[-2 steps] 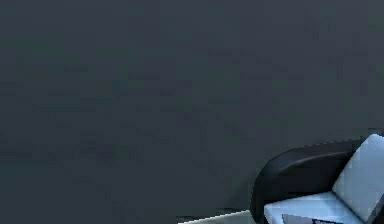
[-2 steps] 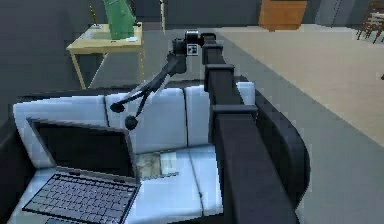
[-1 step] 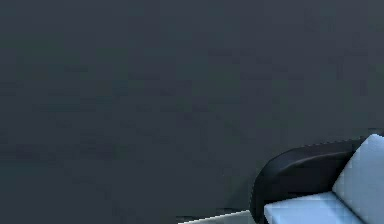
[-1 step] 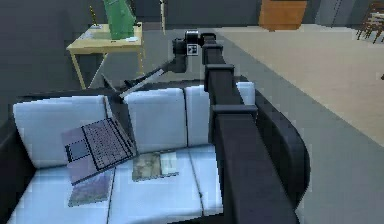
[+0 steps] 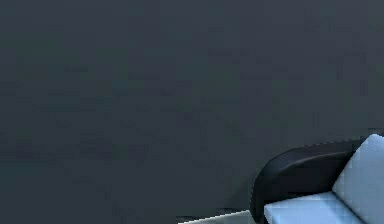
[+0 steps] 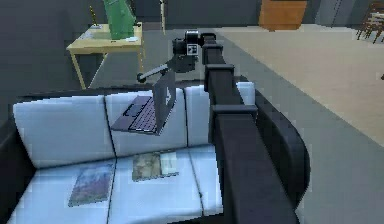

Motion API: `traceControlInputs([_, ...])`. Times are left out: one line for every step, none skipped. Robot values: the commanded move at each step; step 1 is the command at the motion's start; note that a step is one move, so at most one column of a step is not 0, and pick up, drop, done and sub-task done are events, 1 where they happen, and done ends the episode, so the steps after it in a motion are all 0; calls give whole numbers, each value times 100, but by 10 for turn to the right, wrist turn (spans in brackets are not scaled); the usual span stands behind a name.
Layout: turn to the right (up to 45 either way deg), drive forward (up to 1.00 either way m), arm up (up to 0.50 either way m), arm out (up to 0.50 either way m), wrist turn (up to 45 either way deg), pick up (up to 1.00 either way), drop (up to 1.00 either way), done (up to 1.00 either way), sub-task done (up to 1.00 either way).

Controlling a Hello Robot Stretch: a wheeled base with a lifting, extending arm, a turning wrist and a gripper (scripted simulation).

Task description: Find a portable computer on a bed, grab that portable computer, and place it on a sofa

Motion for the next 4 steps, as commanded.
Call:
traceControlInputs([0,0,-44,0,0,0,0,0,0])
traceControlInputs([0,0,-50,0,0,0,0,0,0])
traceControlInputs([0,0,0,0,0,0,100,0,0])
traceControlInputs([0,0,0,-10,0,0,0,0,0])
